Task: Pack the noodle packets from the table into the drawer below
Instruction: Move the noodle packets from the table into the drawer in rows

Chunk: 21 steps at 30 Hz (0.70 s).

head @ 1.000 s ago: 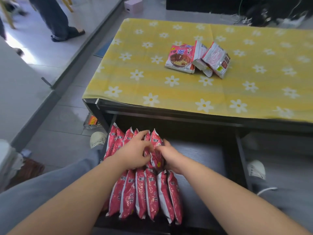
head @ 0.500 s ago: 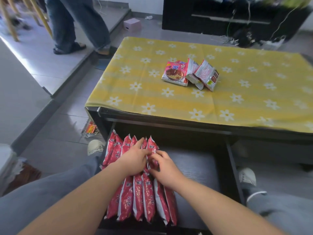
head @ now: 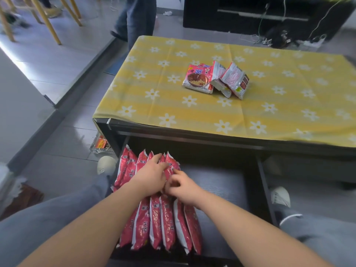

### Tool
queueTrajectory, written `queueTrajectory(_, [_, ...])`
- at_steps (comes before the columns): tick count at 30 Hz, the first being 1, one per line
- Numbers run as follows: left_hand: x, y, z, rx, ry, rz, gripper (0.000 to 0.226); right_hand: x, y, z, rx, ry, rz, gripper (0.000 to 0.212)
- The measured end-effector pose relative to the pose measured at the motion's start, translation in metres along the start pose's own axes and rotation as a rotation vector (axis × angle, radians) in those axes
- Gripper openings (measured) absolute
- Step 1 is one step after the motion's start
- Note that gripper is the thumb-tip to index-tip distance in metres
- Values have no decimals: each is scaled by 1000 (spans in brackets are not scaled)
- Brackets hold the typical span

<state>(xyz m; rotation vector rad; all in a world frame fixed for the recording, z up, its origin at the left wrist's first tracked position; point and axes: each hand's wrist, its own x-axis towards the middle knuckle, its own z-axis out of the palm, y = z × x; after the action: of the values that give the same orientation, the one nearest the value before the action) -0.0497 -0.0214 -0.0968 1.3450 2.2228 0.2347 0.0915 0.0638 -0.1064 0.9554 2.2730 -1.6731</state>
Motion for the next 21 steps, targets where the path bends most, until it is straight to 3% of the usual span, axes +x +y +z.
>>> queueTrajectory(3, [0,-9,0,-36,158,15,53,9,3,-11,146,237,56,16])
queueTrajectory(5, [1,-17,1,95,236,-25,55,14,7,-15,98,267,101,30])
queueTrajectory(8, [1,-24,5,211,196,-162,65,18,12,-9,35,142,116,69])
queueTrajectory(12, [1,-33,9,245,155,-257,76,14,9,1,96,-69,108,99])
queueTrajectory(21, [1,-39,7,221,71,-278,89,16,-1,-1,73,-145,123,117])
